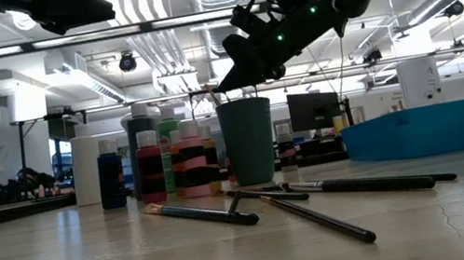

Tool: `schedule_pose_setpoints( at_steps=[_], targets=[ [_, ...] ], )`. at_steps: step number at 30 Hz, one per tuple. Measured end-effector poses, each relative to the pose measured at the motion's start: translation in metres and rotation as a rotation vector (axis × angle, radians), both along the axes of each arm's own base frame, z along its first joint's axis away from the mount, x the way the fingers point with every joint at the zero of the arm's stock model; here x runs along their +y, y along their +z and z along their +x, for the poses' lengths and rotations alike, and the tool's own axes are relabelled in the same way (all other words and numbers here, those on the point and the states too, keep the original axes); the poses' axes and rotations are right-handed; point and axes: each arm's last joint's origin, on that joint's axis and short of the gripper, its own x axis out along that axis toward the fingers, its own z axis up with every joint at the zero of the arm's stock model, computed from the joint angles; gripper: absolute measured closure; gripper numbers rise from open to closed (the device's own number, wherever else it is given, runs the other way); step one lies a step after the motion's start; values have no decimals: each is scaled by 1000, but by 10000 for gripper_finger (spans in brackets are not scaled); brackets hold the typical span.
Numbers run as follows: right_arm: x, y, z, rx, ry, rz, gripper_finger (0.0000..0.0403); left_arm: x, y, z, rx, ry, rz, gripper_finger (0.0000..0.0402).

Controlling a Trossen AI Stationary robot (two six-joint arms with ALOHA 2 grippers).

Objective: Pick & Place Paint Supplies
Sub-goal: Put the gold paint brush into the green cup

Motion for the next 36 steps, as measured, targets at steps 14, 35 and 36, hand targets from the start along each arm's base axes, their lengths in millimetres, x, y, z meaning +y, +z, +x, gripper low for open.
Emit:
schedule_pose_setpoints(
  at_steps=[14,35,36],
  targets=[
    [1,0,0,-6,3,36,390,0,0,0,0,0,-2,200],
    [4,26,14,94,-12,-3,227,0,0,0,0,0,1,200],
    [4,28,15,103,-12,-2,225,0,0,0,0,0,1,199]
  ],
)
